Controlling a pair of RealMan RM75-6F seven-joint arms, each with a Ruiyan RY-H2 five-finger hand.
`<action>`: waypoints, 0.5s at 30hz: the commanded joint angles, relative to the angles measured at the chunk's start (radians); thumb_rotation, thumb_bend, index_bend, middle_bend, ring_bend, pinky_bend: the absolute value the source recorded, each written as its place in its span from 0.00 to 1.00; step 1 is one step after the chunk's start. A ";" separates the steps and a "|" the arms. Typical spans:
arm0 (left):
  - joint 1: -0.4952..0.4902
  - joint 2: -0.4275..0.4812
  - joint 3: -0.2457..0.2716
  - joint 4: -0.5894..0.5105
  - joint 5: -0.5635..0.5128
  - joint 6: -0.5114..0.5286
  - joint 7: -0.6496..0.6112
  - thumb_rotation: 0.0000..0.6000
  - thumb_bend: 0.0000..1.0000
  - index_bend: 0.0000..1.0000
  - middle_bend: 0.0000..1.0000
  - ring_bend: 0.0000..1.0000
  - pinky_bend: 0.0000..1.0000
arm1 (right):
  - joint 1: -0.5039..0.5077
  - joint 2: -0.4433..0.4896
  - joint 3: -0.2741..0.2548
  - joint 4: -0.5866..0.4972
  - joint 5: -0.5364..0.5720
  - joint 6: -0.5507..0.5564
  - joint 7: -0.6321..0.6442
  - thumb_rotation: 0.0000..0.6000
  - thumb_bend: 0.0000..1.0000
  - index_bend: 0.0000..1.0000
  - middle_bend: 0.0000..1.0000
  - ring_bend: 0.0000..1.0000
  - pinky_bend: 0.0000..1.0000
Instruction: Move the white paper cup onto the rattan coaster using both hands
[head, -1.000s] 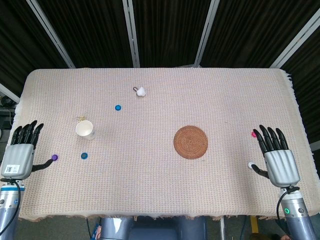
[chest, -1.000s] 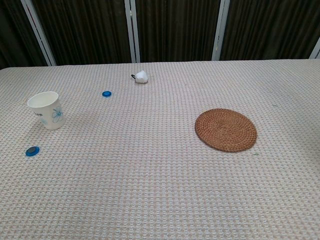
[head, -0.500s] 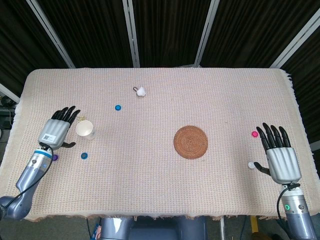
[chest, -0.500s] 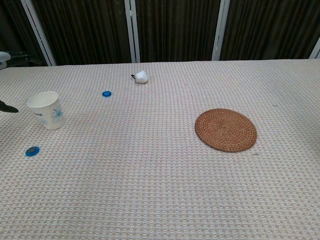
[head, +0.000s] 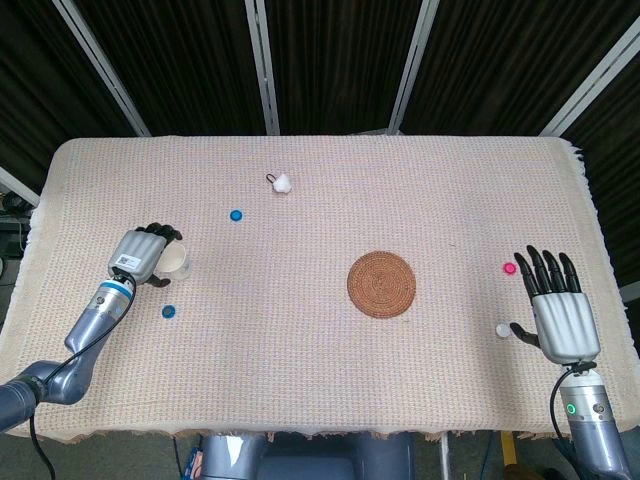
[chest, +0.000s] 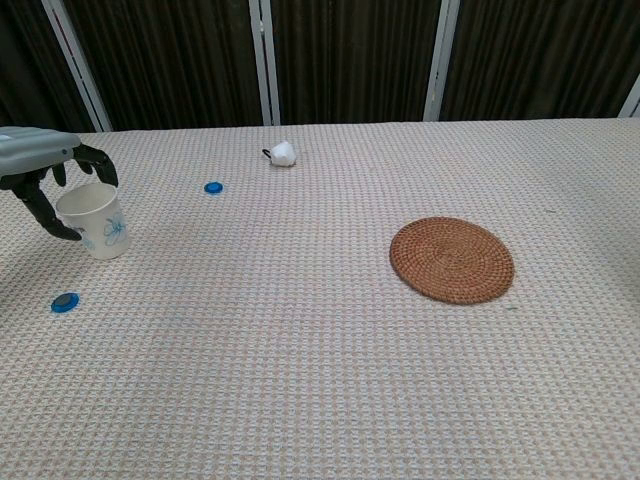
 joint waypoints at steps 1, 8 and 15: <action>-0.008 -0.014 0.000 0.019 0.006 0.001 -0.005 1.00 0.16 0.41 0.37 0.29 0.39 | 0.000 0.000 0.001 0.001 0.001 0.000 0.002 1.00 0.00 0.00 0.00 0.00 0.00; -0.013 -0.030 -0.005 0.031 0.008 0.020 -0.008 1.00 0.17 0.44 0.39 0.31 0.40 | 0.001 0.003 0.004 0.002 0.006 -0.001 0.011 1.00 0.00 0.00 0.00 0.00 0.00; -0.017 0.015 -0.032 -0.094 0.041 0.078 -0.025 1.00 0.17 0.44 0.39 0.31 0.40 | 0.001 0.009 0.007 -0.001 0.010 -0.002 0.026 1.00 0.00 0.00 0.00 0.00 0.00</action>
